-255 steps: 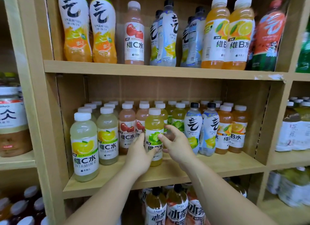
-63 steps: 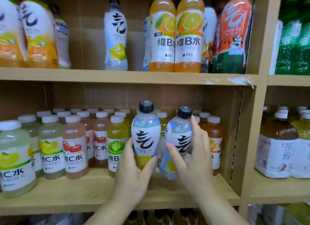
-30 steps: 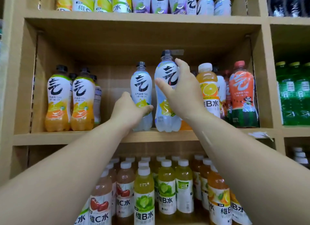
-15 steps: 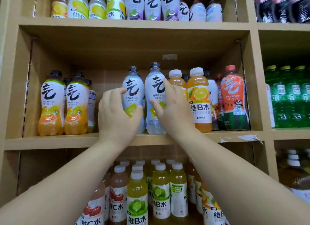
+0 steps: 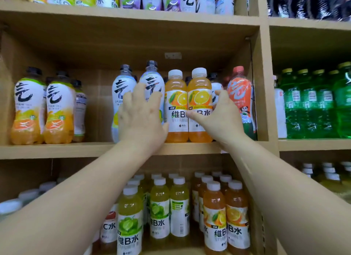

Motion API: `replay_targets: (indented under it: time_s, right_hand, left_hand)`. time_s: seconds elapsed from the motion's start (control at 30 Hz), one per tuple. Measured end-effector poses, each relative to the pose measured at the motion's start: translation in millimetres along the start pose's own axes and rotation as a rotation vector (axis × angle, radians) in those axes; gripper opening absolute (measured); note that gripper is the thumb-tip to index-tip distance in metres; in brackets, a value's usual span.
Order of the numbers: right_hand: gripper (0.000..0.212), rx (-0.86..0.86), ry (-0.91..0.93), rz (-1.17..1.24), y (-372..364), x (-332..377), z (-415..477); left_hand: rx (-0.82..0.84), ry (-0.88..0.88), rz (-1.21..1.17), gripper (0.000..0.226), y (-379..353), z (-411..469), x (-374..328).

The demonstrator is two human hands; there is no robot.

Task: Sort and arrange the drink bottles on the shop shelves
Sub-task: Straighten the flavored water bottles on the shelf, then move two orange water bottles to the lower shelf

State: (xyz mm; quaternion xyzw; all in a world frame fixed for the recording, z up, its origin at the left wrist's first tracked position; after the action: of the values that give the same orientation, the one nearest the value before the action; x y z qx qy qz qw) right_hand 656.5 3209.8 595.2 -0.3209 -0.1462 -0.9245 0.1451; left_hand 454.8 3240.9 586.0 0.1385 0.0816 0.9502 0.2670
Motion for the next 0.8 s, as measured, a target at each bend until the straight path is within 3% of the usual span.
replay_targets:
  time_s: [0.17, 0.33, 0.47, 0.57, 0.8]
  right_hand:
    - [0.076, 0.044, -0.035, -0.092, -11.9, -7.0, 2.3]
    - [0.059, -0.025, -0.004, -0.027, 3.7, -10.0, -2.3]
    - [0.062, -0.056, 0.027, 0.105, 41.6, -16.4, -14.3]
    - [0.064, -0.052, 0.053, 0.196, 66.6, -22.6, -23.9]
    - [0.06, -0.046, 0.089, 0.175, 77.5, -25.4, -33.0]
  left_hand:
    - [0.005, 0.066, -0.142, 0.072, -12.0, -11.7, 10.2]
    - [0.073, 0.134, -0.111, 0.067, -14.2, -14.6, 10.6]
    - [0.04, 0.081, -0.064, 0.057, -10.5, -11.6, 4.9]
    - [-0.019, 0.029, -0.158, 0.056, -9.7, 1.0, -11.3]
    - [0.114, 0.093, -0.129, 0.07, -28.3, 41.2, -43.0]
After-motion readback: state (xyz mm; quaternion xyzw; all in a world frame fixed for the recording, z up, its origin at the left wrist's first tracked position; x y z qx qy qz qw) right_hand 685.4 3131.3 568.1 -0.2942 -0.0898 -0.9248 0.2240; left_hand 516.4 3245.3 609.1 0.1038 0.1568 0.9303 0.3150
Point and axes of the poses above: each hand's wrist, its own z-axis towards the middle knuckle, its own y-axis out of the back of the hand, x = y × z, the point moved 4 cm from there along z, towards the middle knuckle, and after that the axes turned 15 degrees about -y, right-handed, at the moved point
